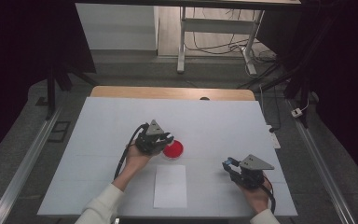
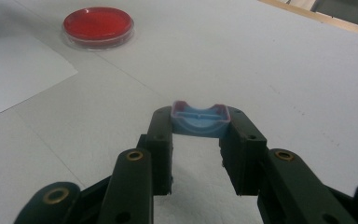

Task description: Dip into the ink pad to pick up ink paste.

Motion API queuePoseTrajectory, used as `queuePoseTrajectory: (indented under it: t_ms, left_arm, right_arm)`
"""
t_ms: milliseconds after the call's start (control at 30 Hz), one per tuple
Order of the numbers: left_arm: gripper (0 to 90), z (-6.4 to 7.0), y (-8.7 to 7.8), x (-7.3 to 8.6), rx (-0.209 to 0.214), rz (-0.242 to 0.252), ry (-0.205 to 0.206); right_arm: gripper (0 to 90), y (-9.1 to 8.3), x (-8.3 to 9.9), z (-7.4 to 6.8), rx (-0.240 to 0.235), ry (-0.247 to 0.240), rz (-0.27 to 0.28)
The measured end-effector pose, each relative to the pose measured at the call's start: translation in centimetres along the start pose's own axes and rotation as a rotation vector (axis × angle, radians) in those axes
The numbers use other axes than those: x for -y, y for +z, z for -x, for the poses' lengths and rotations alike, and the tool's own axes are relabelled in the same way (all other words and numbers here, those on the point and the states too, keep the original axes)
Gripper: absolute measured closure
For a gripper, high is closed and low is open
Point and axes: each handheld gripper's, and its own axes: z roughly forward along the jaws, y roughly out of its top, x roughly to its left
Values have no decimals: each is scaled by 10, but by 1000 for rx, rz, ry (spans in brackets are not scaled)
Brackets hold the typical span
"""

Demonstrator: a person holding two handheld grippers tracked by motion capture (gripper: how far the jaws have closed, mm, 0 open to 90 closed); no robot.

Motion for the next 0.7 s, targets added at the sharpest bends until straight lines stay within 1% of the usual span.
queuePoseTrajectory:
  t_ms: [200, 267, 500, 633, 700]
  left_arm:
    - [754, 1, -8, -4, 16, 25, -8]
    - [754, 0, -10, -4, 27, 33, -18]
    - [754, -1, -17, -5, 48, 48, -32]
    - [753, -1, -22, -5, 76, 68, -58]
    - [753, 1, -26, -6, 85, 76, -60]
  right_arm:
    - [649, 0, 0, 1, 0, 3, 6]
    - [649, 0, 0, 0, 0, 5, 6]
    - [649, -1, 0, 0, 2, 0, 1]
    - [649, -1, 0, 0, -2, -2, 8]
    - [649, -1, -1, 0, -4, -2, 11]
